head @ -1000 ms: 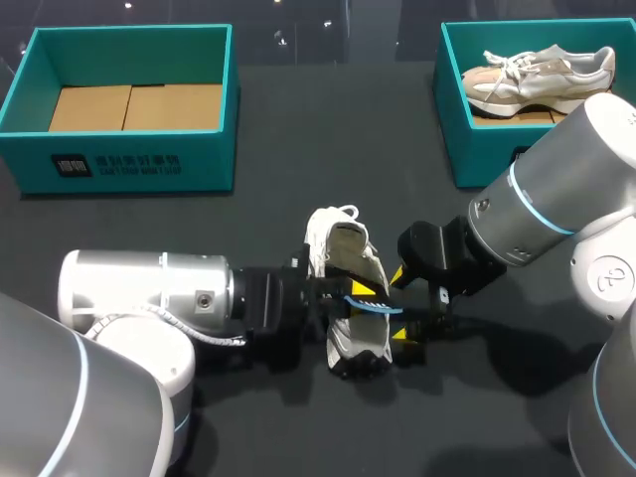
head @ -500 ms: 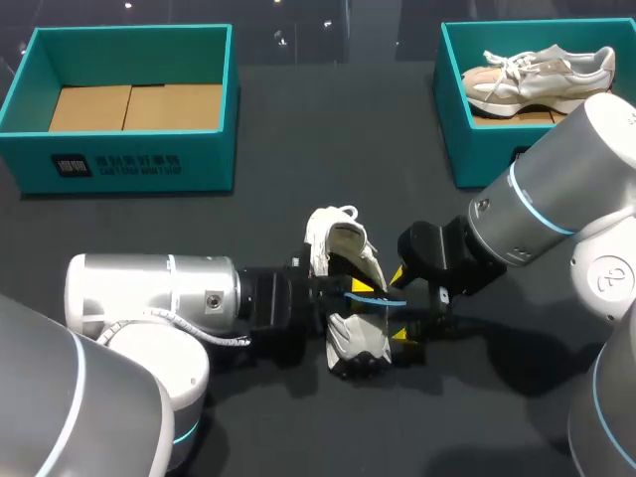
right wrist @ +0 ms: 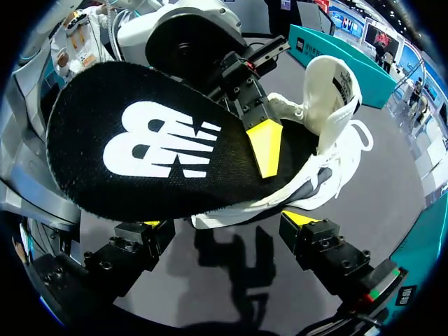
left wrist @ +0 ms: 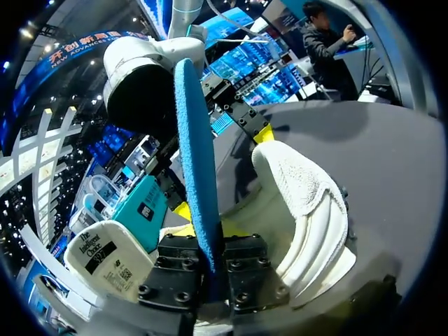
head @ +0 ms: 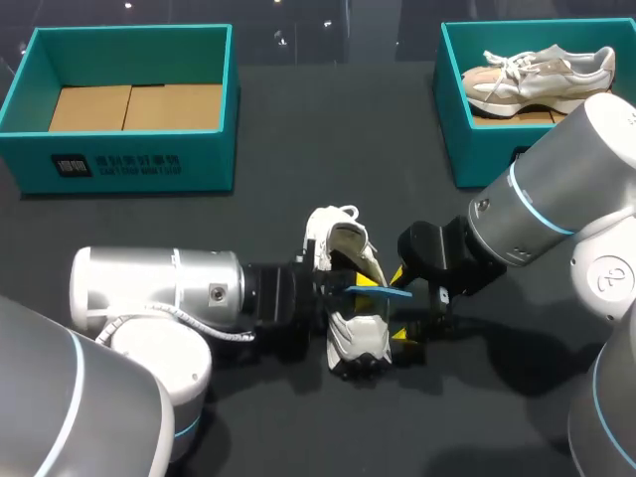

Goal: Take the shoe out of the shoebox, open the shoe tongue, remove and reinsert the insole, then place the shoe into the shoebox

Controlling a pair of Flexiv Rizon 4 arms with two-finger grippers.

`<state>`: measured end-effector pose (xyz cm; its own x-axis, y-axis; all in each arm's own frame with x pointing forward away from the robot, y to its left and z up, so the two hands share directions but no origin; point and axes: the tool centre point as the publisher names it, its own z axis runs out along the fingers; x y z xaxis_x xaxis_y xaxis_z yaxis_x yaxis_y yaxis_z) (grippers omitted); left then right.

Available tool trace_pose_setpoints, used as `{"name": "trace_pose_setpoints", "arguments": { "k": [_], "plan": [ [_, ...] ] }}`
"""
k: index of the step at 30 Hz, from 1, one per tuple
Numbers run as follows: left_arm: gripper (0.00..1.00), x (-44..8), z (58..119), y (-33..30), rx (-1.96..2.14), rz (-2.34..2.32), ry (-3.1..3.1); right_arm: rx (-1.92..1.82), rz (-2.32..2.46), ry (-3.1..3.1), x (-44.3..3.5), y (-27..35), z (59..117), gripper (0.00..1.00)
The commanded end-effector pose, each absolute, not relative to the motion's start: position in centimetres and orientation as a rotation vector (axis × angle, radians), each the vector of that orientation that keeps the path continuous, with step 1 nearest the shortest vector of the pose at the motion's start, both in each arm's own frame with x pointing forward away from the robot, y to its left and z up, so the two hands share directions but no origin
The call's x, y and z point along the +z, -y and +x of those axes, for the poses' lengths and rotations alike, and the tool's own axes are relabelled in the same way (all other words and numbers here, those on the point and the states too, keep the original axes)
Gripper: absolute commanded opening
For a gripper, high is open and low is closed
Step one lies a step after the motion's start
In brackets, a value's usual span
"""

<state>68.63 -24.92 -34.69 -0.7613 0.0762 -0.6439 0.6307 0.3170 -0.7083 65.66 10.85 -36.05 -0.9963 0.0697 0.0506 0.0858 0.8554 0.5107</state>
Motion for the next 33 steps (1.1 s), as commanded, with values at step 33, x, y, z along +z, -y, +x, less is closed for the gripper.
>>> {"name": "trace_pose_setpoints", "arguments": {
  "k": [33],
  "plan": [
    [0.00,-35.5,68.7,24.6,-1.460,0.700,-2.060,-0.829,-0.126,2.998,-36.1,-10.9,65.6,1.00]
  ]
}}
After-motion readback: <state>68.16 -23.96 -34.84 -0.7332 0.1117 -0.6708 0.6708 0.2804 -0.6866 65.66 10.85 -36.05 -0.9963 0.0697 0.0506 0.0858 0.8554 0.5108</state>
